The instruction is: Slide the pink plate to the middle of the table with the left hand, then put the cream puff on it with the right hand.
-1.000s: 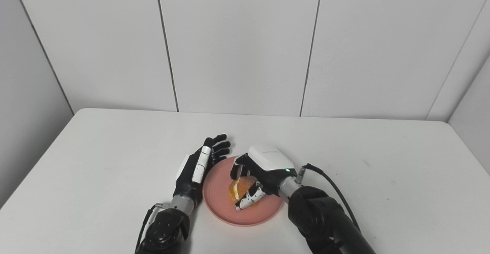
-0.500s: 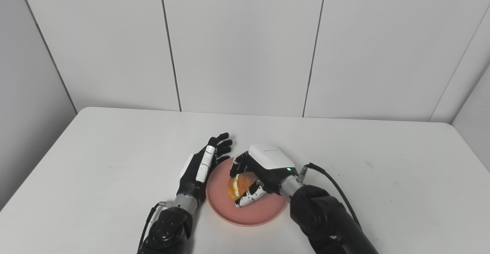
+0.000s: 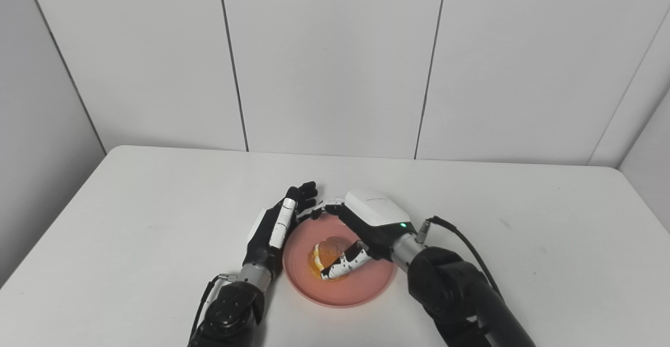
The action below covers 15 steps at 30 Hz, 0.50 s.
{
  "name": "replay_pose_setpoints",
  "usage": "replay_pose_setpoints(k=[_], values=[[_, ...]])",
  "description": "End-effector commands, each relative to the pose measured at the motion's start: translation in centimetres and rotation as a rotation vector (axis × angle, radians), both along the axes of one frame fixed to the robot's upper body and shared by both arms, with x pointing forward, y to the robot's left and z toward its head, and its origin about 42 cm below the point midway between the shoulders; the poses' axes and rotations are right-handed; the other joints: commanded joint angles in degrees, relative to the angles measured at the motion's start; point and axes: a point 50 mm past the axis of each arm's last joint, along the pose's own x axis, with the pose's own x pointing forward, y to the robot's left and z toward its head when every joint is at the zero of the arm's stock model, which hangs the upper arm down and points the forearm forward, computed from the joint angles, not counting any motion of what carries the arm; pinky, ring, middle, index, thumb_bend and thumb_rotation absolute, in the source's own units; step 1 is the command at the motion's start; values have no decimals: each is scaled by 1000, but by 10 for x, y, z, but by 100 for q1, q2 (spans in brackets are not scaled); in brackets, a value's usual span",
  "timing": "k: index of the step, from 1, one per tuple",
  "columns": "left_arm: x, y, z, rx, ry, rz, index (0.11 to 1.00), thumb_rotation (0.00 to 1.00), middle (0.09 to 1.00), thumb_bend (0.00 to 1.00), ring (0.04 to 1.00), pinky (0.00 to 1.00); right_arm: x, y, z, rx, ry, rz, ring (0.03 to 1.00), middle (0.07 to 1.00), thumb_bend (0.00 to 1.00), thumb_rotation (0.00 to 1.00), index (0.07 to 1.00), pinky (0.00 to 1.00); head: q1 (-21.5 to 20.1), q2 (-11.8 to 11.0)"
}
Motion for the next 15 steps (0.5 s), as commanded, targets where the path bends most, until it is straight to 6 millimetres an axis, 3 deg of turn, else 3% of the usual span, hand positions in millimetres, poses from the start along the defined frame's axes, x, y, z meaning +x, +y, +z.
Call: replay_pose_setpoints(k=[1,7,10,11,13,15], values=[[-18,-16,-35,20,180,-56,787,982,875,759,897,807,-2,-8,23,28,-68,-7,844,859,1000,269,748,708,3,2],[-20,-14,-35,3,179,-53,793,969,845,762,861,823,-12,-32,29,159,-81,-35,813,824,1000,291,749,696,-42,8],[-21,-12,-36,-3,169,-32,812,967,847,769,851,824,-14,-41,21,282,-95,-58,782,804,1000,336,742,673,-67,10],[-22,-13,-36,-8,158,-15,819,956,836,765,843,813,-14,-44,16,336,-100,-74,766,801,947,420,736,642,-69,9],[-24,-13,-37,-13,141,18,817,946,831,765,839,807,-14,-46,8,422,-102,-107,755,798,900,482,732,623,-75,15],[-27,-15,-39,-11,109,65,843,937,876,800,874,867,-15,-48,-2,533,-80,-156,757,811,846,588,738,629,-90,16]])
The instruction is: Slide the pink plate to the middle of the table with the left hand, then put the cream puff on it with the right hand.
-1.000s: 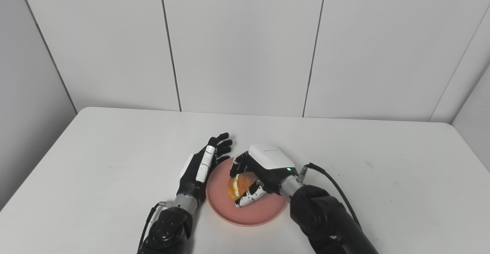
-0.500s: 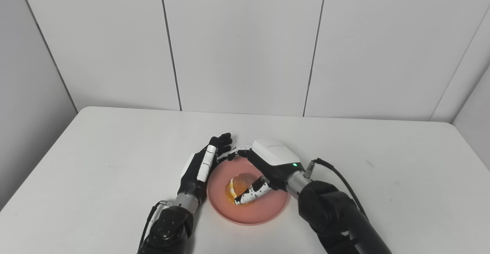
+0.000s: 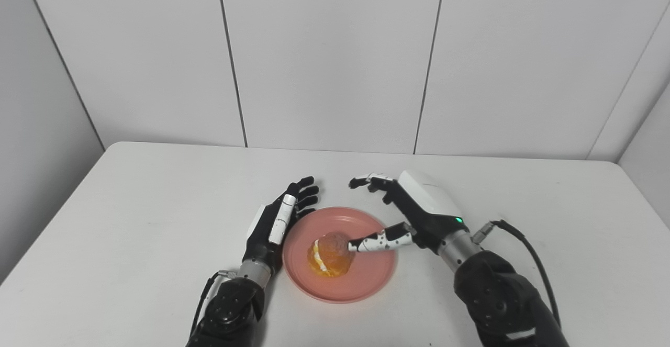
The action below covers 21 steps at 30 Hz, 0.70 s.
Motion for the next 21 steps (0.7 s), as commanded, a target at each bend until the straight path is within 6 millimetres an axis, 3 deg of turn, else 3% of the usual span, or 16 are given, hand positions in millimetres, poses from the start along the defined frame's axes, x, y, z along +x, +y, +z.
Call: replay_pose_setpoints(k=[1,2,3,5,7,9,15,21], values=[[-24,-16,-37,3,105,25,852,931,892,814,886,888,0,4,8,138,-72,-2,764,818,826,647,750,643,-19,10],[-26,-17,-38,12,86,50,860,927,905,842,895,898,1,3,3,201,-52,-17,780,824,792,705,767,673,-52,10],[-28,-19,-38,26,65,78,879,956,927,865,923,936,1,3,-3,274,-33,-33,785,830,784,827,806,686,-60,9],[-31,-21,-38,51,20,115,876,978,920,869,915,912,3,4,-18,448,24,-67,778,812,818,834,804,698,-97,12],[-36,-24,-37,61,-18,133,948,998,976,778,985,991,4,4,-35,609,100,-103,852,853,839,941,837,863,-118,28],[-39,-27,-36,68,-41,141,970,1000,991,748,994,997,4,5,-50,721,164,-143,874,866,848,976,850,916,-126,37],[-42,-28,-36,82,-45,152,1000,1000,1000,698,1000,1000,-1,7,-80,915,259,-213,927,906,858,998,888,995,-135,60],[-41,-25,-38,103,-17,148,1000,1000,1000,705,1000,1000,-9,11,-102,942,265,-246,969,962,861,1000,929,1000,-142,75]])
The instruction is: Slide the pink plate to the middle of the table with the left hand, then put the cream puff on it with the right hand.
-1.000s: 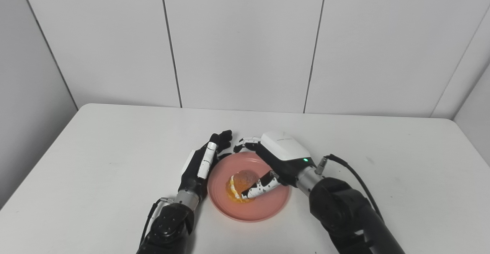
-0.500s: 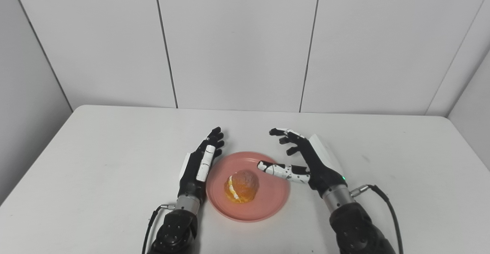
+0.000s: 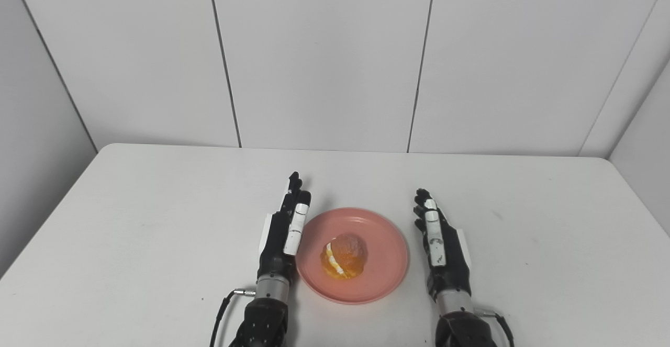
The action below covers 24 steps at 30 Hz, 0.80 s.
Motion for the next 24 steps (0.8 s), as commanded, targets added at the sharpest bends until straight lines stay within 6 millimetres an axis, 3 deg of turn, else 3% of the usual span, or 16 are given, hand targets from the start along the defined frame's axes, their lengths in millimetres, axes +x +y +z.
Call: replay_pose_setpoints(k=[1,12,24], values=[[-17,11,-33,40,108,14,1000,1000,1000,709,1000,1000,-5,4,-7,-4,-30,-19,973,967,862,1000,936,1000,-4,9],[-15,23,-31,59,128,23,1000,1000,1000,706,1000,1000,-11,9,-26,-9,-30,-17,977,954,873,1000,928,1000,-3,28],[-15,21,-31,61,142,16,1000,1000,1000,714,1000,1000,-12,8,-25,-25,-30,-22,987,957,850,1000,925,1000,3,30]])
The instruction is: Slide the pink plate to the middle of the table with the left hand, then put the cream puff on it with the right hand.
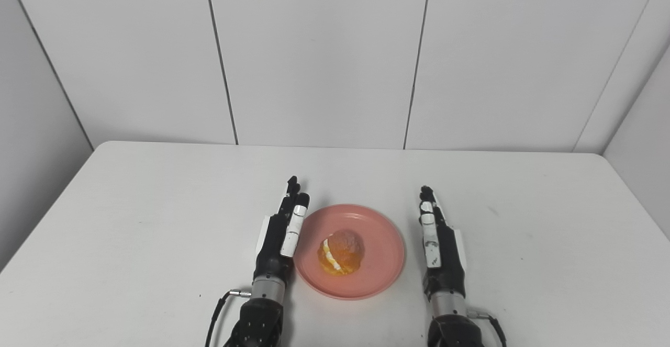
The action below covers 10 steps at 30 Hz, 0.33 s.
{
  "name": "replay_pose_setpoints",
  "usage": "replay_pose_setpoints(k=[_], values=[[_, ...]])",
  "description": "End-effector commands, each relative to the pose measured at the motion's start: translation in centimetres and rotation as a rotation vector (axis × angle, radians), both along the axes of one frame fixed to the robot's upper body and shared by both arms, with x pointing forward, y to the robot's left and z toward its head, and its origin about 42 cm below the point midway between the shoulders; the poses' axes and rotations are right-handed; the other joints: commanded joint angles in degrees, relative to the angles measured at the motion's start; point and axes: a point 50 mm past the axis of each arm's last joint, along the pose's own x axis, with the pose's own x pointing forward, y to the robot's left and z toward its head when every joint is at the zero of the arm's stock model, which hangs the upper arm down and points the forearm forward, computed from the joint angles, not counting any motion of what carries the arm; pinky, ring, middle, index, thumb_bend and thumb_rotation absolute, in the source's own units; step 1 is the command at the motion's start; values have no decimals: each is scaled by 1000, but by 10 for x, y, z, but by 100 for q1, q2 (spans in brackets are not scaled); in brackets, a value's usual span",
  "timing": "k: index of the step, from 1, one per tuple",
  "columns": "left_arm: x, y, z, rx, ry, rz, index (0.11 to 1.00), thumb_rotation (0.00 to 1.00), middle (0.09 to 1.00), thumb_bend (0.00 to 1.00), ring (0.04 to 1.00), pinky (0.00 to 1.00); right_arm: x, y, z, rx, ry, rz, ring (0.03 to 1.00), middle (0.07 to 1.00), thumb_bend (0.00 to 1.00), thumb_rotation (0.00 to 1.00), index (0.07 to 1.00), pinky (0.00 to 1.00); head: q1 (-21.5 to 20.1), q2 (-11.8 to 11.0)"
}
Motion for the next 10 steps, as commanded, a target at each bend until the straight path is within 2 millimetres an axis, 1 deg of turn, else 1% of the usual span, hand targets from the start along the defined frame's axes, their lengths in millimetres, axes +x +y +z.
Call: replay_pose_setpoints(k=[1,10], values=[[-13,13,-29,39,96,16,1000,1000,1000,715,1000,1000,-9,0,-14,8,15,-9,987,958,848,1000,926,1000,8,8],[-13,13,-29,35,102,21,1000,1000,1000,722,1000,1000,-10,-1,-15,12,23,-8,985,955,844,1000,917,1000,21,17]])
